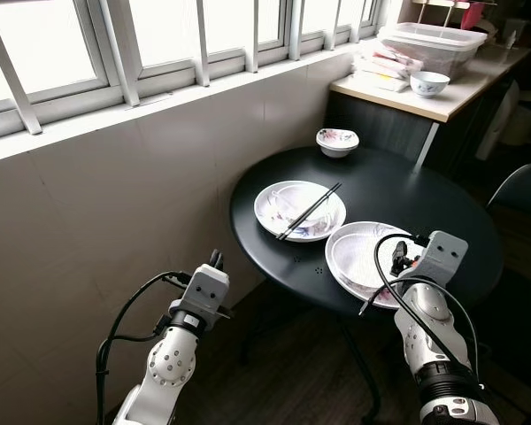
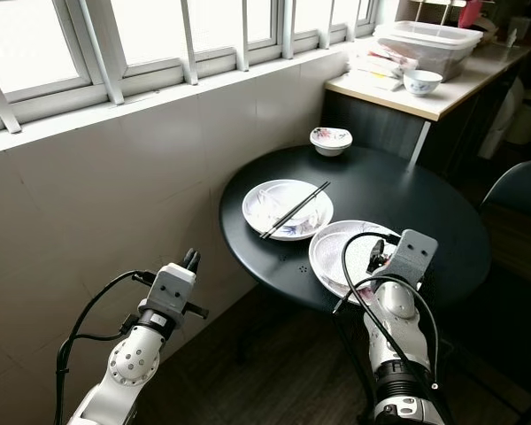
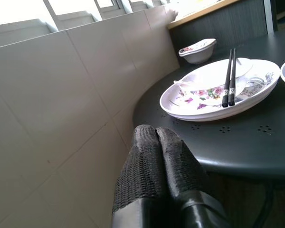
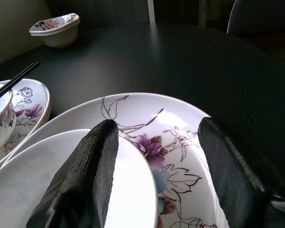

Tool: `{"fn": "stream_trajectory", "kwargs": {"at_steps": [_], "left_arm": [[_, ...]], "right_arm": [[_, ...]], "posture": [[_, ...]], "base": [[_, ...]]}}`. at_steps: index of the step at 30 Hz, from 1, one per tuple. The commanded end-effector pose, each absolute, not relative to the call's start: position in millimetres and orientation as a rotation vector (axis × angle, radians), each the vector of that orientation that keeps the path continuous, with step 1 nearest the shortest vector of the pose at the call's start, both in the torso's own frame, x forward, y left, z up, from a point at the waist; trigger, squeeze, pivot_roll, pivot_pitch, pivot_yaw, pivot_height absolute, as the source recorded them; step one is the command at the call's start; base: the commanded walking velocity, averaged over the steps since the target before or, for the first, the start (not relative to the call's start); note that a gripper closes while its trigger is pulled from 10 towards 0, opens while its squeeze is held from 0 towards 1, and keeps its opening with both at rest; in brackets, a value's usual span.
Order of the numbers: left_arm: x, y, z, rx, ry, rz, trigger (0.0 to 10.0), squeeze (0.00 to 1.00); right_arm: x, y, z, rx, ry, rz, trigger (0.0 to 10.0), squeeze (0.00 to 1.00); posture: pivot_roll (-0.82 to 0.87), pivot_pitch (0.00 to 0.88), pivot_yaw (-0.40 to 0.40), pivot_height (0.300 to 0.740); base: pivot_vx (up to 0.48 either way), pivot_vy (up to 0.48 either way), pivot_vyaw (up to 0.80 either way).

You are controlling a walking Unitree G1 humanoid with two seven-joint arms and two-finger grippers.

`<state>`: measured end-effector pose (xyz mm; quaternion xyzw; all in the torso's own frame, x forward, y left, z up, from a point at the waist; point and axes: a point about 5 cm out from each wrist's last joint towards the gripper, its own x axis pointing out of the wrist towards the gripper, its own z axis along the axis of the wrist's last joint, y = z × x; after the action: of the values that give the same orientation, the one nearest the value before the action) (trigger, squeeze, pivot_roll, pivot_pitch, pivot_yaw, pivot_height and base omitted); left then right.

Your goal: Kitchen organization

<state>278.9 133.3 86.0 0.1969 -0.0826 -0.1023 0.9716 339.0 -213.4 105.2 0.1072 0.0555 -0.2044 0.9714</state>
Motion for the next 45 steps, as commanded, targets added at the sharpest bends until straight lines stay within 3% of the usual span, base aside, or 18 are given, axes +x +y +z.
{"fn": "stream_trajectory", "kwargs": {"at_steps": [1,14,28,29,30,31,32,33,45], "left_arm": [[279.2,131.9,85.6,0.415,-0.17,-0.216,10.0,0.0],[279.6,130.7,83.5,0.413,-0.163,-0.22,10.0,0.0],[280.8,131.9,82.3,0.41,-0.156,-0.209,10.0,0.0],[280.8,131.7,82.2,0.41,-0.156,-0.209,10.0,0.0],[280.9,131.4,82.3,0.41,-0.157,-0.209,10.0,0.0],[280.9,131.4,82.3,0.41,-0.157,-0.209,10.0,0.0],[281.2,130.8,82.7,0.41,-0.16,-0.208,10.0,0.0],[281.4,130.7,82.7,0.411,-0.161,-0.208,10.0,0.0],[282.4,129.8,81.0,0.42,-0.157,-0.212,10.0,0.0]], "right_arm": [[339.5,-213.1,103.8,0.199,0.133,-0.409,10.0,0.0],[336.9,-215.5,89.4,0.241,0.239,-0.436,10.0,0.0],[340.8,-209.6,78.9,0.451,0.352,-0.405,10.0,0.0],[340.9,-209.3,78.6,0.46,0.357,-0.404,8.4,0.0],[341.2,-209.1,78.4,0.472,0.362,-0.406,4.8,0.0],[341.2,-209.1,78.4,0.472,0.362,-0.406,4.8,0.0],[342.3,-209.7,80.4,0.492,0.351,-0.407,0.5,0.0],[342.7,-210.1,81.7,0.503,0.344,-0.409,0.0,0.0],[343.7,-204.2,79.7,0.675,0.403,-0.424,0.0,0.0]], "posture": [[-0.07,0.0,-0.016,0.74],[-0.07,0.0,-0.016,0.74],[-0.06,0.0,-0.021,0.74],[-0.07,0.0,-0.022,0.74],[-0.06,0.0,-0.022,0.74],[-0.06,0.0,-0.022,0.74],[-0.06,0.0,-0.022,0.74],[-0.06,0.0,-0.022,0.74],[-0.07,0.0,-0.022,0.74]], "base": [[0.0,0.0,0.0],[0.0,0.0,0.0],[0.0,0.0,0.0],[0.0,0.0,0.0],[0.0,0.0,0.0],[0.0,0.0,0.0],[0.0,0.0,0.0],[0.0,0.0,0.0],[0.0,0.0,0.0]]}}
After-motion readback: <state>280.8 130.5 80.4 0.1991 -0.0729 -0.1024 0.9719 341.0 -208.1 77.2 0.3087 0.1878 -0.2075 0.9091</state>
